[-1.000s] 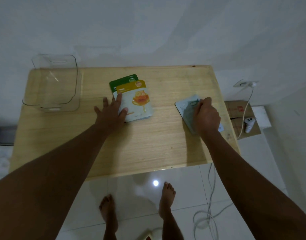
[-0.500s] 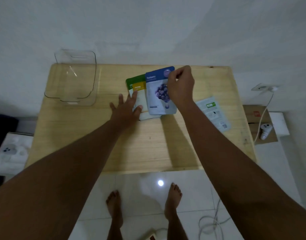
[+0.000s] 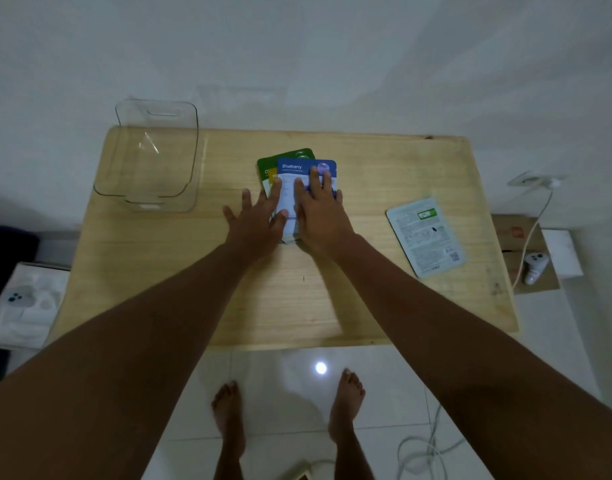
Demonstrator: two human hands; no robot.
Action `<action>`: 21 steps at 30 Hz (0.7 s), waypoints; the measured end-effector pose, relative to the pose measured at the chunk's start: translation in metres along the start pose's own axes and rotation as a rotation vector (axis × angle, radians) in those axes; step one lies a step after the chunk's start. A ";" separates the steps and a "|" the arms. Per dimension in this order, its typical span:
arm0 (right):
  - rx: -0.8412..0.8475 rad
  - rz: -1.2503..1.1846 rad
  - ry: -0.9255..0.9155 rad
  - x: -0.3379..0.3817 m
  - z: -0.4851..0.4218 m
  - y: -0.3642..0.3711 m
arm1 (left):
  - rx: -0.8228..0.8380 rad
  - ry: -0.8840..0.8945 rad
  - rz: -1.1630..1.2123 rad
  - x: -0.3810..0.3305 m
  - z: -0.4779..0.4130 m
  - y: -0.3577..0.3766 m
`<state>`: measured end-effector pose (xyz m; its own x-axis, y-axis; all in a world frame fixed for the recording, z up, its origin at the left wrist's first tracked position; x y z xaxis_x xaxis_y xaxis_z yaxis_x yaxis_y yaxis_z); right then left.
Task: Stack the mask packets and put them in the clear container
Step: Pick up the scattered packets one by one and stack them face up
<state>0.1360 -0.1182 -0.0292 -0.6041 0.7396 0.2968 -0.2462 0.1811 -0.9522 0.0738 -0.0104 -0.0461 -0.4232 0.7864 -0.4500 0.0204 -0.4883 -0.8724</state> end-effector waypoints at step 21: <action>-0.042 0.010 0.547 -0.152 0.089 -0.030 | -0.012 -0.014 -0.013 0.001 0.000 0.002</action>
<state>0.1675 -0.2938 -0.0389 -0.1216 0.9684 0.2178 -0.2051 0.1902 -0.9601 0.0738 -0.0105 -0.0486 -0.4357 0.7876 -0.4356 0.0257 -0.4729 -0.8807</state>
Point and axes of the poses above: each hand's wrist, its own z-axis away from the middle knuckle, its own y-axis out of the palm, x = y × z, the point moved 7 cm from there along -z, towards the middle knuckle, and after that the axes turned 6 degrees about -x, right-handed, at the moved point
